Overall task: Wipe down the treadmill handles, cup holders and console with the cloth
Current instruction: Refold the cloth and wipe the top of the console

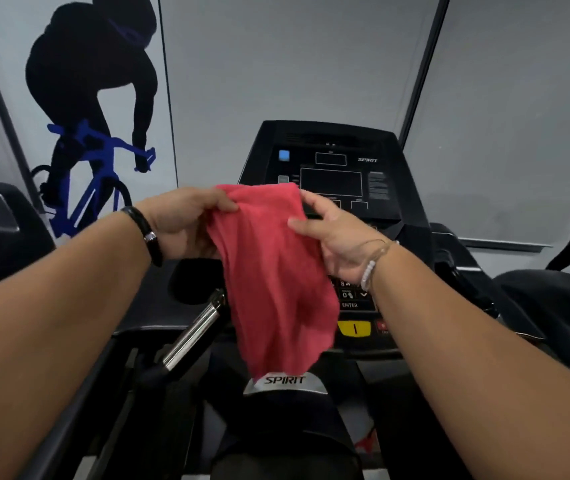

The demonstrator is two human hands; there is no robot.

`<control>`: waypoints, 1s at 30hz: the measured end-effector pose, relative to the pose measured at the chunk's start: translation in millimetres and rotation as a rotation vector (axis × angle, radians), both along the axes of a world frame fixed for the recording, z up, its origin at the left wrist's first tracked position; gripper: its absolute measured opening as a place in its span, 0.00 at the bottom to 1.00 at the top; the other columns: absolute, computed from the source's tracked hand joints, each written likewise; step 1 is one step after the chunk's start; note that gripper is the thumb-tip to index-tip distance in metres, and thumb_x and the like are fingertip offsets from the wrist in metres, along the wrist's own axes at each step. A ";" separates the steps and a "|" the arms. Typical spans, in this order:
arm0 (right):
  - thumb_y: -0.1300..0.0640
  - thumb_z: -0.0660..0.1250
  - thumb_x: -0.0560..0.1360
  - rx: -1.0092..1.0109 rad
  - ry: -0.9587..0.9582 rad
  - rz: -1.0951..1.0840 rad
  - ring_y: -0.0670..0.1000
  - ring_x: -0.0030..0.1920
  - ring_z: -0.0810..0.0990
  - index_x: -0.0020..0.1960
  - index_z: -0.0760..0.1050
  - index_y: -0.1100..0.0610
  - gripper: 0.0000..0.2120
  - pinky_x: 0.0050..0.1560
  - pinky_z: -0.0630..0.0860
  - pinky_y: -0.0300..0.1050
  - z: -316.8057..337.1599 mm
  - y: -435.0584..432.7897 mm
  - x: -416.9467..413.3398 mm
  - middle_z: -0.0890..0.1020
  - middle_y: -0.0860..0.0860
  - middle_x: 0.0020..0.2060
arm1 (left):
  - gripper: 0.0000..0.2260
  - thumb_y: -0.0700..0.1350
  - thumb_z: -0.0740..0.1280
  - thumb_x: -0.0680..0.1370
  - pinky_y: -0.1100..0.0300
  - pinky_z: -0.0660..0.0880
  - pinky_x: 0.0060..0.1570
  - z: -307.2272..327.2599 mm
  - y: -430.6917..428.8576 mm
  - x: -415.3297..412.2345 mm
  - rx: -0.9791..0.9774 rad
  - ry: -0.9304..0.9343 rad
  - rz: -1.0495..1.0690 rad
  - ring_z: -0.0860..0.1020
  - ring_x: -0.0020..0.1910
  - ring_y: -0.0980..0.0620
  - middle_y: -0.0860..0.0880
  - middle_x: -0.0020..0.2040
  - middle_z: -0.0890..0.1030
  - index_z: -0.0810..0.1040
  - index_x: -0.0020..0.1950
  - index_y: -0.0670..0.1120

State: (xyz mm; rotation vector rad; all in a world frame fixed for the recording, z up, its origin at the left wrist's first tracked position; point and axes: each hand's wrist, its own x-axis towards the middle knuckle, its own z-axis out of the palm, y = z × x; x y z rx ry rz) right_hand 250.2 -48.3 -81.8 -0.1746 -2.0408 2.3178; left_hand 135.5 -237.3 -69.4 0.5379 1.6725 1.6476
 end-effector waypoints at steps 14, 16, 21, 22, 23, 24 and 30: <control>0.79 0.61 0.70 -0.247 0.283 -0.325 0.47 0.31 0.80 0.76 0.54 0.46 0.44 0.35 0.79 0.44 22.2 56.9 -64.8 0.82 0.55 0.41 | 0.08 0.35 0.67 0.70 0.61 0.79 0.40 -2.2 74.6 -52.8 0.147 -0.082 0.026 0.82 0.30 0.54 0.47 0.34 0.83 0.80 0.47 0.42; 0.79 0.62 0.70 -0.209 0.321 -0.343 0.47 0.33 0.80 0.76 0.55 0.47 0.44 0.36 0.80 0.43 31.9 67.9 -76.8 0.79 0.58 0.47 | 0.10 0.37 0.68 0.69 0.60 0.79 0.42 7.7 82.9 -68.6 0.113 -0.032 -0.003 0.82 0.33 0.53 0.47 0.38 0.84 0.80 0.49 0.43; 0.78 0.65 0.68 -0.006 0.402 -0.460 0.49 0.36 0.81 0.65 0.71 0.61 0.27 0.38 0.81 0.43 58.4 91.9 -101.3 0.80 0.55 0.42 | 0.10 0.36 0.68 0.74 0.60 0.79 0.41 28.6 105.7 -89.7 0.004 0.079 0.115 0.79 0.38 0.52 0.46 0.44 0.82 0.77 0.54 0.43; 0.78 0.65 0.68 0.025 0.423 -0.453 0.48 0.36 0.81 0.65 0.71 0.62 0.27 0.39 0.80 0.42 63.8 96.4 -102.5 0.80 0.54 0.42 | 0.06 0.36 0.67 0.75 0.62 0.79 0.36 35.4 110.5 -90.7 0.046 0.083 0.146 0.80 0.34 0.53 0.47 0.38 0.82 0.77 0.51 0.43; 0.78 0.65 0.68 0.061 0.425 -0.418 0.48 0.37 0.81 0.67 0.69 0.60 0.30 0.38 0.80 0.41 69.4 101.8 -102.9 0.80 0.54 0.44 | 0.04 0.36 0.66 0.76 0.63 0.79 0.32 42.7 116.2 -91.2 0.089 0.090 0.171 0.80 0.30 0.54 0.48 0.34 0.82 0.77 0.49 0.42; 0.79 0.65 0.68 0.102 0.409 -0.355 0.48 0.38 0.81 0.71 0.65 0.56 0.36 0.35 0.80 0.41 74.8 107.4 -102.1 0.80 0.55 0.47 | 0.03 0.36 0.65 0.76 0.63 0.79 0.30 49.2 122.4 -92.7 0.132 0.095 0.202 0.80 0.28 0.55 0.48 0.33 0.82 0.77 0.48 0.41; 0.79 0.70 0.62 0.511 0.278 -0.424 0.55 0.43 0.79 0.64 0.71 0.51 0.37 0.45 0.82 0.51 86.9 145.5 -107.5 0.76 0.61 0.48 | 0.16 0.35 0.72 0.71 0.56 0.80 0.43 66.9 157.8 -102.1 0.263 0.247 0.491 0.81 0.40 0.50 0.43 0.48 0.80 0.72 0.54 0.46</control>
